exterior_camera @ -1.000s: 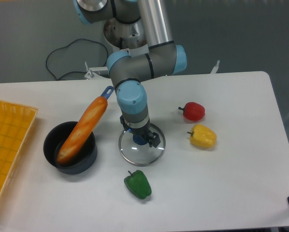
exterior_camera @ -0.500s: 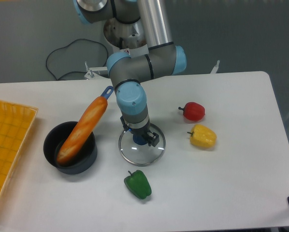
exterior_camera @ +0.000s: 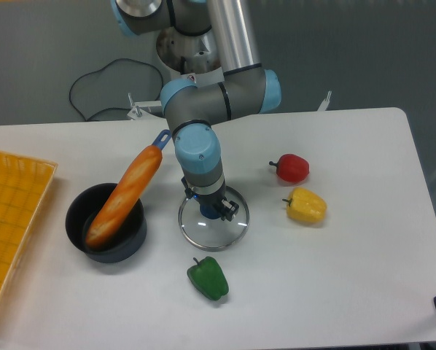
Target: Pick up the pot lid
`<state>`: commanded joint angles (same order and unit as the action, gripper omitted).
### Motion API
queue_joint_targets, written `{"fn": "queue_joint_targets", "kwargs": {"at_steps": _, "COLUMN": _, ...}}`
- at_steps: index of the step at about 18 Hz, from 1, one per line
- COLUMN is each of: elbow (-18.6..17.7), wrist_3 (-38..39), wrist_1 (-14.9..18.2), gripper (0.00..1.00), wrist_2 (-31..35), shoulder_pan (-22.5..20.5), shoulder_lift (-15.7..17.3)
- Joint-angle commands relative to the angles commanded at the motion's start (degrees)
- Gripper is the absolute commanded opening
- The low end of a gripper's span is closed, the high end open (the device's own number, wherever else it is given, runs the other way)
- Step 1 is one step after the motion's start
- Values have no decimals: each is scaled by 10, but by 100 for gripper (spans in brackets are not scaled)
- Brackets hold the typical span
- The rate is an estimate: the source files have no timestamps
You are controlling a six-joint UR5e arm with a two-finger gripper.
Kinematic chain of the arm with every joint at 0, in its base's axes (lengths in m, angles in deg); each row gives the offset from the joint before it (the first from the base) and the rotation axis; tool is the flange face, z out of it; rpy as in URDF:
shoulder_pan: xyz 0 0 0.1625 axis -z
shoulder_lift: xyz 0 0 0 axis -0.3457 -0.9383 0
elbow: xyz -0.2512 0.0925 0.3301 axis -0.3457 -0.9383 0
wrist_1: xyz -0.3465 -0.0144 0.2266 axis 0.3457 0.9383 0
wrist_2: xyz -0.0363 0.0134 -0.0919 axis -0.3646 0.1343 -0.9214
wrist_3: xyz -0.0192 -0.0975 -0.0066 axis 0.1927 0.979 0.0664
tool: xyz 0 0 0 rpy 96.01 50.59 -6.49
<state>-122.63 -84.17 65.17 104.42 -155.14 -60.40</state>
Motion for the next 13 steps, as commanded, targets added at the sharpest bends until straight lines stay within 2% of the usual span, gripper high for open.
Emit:
{"fn": "queue_joint_targets", "kwargs": {"at_steps": 5, "elbow": 18, "wrist_3": -4, "wrist_1": 7, "gripper": 47, "wrist_2": 0, "shoulder_pan": -1, "shoulder_lift": 6}}
{"fn": "queue_joint_targets", "kwargs": {"at_steps": 11, "elbow": 66, "wrist_3": -52, "wrist_1": 73, "gripper": 47, "wrist_2": 1, "shoulder_pan": -3, "shoulder_lift": 18}}
{"fn": "queue_joint_targets", "kwargs": {"at_steps": 13, "elbow": 73, "wrist_3": -53, "wrist_1": 81, "gripper": 47, "wrist_2": -1, "shoulder_pan": -5, "shoulder_lift": 25}}
